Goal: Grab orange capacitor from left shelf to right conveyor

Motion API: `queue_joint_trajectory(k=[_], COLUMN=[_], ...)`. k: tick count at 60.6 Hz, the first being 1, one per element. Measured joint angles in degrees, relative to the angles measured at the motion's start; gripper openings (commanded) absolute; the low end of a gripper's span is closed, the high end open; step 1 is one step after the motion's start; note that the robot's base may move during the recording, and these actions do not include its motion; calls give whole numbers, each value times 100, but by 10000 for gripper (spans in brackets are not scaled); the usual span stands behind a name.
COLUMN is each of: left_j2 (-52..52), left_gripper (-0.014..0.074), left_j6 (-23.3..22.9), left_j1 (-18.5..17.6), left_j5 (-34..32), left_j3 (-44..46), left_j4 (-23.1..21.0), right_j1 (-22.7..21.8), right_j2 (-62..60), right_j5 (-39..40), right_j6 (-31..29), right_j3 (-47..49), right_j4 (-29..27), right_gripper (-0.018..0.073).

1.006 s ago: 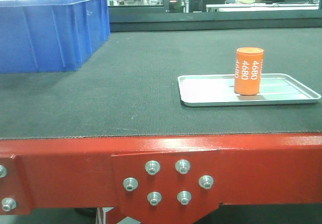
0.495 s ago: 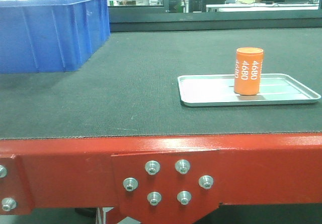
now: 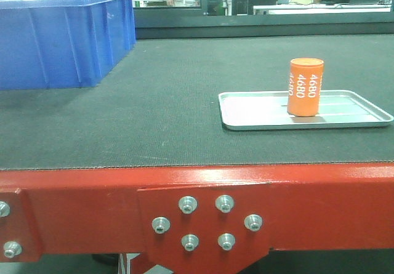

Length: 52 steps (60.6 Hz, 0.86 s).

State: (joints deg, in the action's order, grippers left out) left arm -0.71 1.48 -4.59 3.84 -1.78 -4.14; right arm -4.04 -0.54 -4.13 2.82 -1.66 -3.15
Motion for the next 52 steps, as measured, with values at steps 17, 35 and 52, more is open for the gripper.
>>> queue_joint_trajectory(k=[17,35,52], left_j2=[0,0,0], left_gripper=[-127,-127,-127], left_j6=[0,0,0], left_j1=[0,0,0], left_j5=[0,0,0], left_j3=[0,0,0], left_j4=[0,0,0], right_j1=[0,0,0], right_j2=[0,0,-5], right_j5=[9,13,13], right_j6=[0,0,0], right_j3=[0,0,0], right_j4=[0,0,0], right_gripper=[57,57,57])
